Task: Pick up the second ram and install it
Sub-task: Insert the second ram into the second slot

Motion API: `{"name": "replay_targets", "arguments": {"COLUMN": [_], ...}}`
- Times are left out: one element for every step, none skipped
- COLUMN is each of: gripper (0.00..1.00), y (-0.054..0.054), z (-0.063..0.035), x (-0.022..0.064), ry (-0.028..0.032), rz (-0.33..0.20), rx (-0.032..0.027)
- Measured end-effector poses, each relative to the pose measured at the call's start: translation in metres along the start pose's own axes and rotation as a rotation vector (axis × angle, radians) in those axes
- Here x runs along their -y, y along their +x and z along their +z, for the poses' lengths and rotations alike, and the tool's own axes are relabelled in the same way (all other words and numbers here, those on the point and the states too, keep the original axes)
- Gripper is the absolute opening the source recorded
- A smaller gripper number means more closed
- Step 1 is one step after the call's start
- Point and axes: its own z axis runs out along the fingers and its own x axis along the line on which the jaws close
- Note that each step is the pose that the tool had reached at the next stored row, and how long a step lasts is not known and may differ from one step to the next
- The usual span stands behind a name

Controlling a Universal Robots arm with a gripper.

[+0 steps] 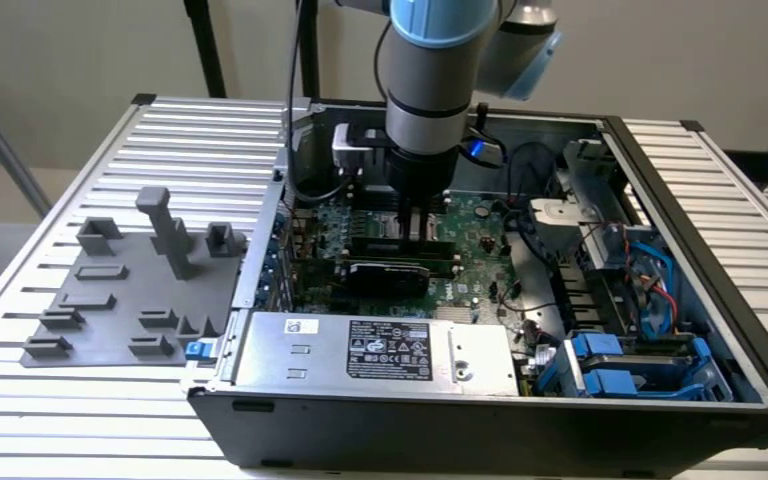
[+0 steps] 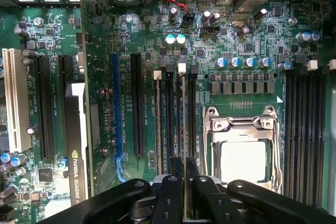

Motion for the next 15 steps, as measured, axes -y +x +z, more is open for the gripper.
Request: {"name": "replay_targets", "arguments": {"gripper": [0.14,0.14,0.14,0.14,0.14,0.14,0.14,0.14,0.14,0.14,0.14,0.14,0.14,0.14,0.14], "y": [-0.0002,-0.0003,-0.0008,-0.0013,-0.0017,-0.0020,-0.0021,-0.0022,-0.0022,-0.0022,-0.0022,-0.0022,-0.0023,-0.0023,-0.0023], "z": [0.0002,0.0005,0.0007,0.0011,0.0015,0.0020,0.0023,0.0025,0.0028,0.0031,0.0033,0.0035,0.0039,0.0041,0.0044], "x": [-0.0001,-0.0004,-0.0005,-0.0006,-0.0007,-0.0008,-0.0011,-0.0013,-0.0016,-0.0021,-0.0026,-0.0029,-0.0030,-0.0030,-0.0030], "ry": [0.0001,0.0003,0.0006,0.0010,0.0017,0.0035,0.0060,0.0078,0.0094,0.0110,0.0113,0.0115,0.0116,0.0117,0.0118], "rz": [0.000,0.000,0.000,0.000,-0.001,-0.001,-0.001,-0.001,-0.001,-0.001,-0.001,-0.001,-0.001,-0.002,-0.002], "rx": [0.0000,0.0000,0.0000,0.0000,-0.0001,-0.0005,-0.0014,-0.0030,-0.0047,-0.0059,-0.0066,-0.0070,-0.0073,-0.0077,-0.0082]}}
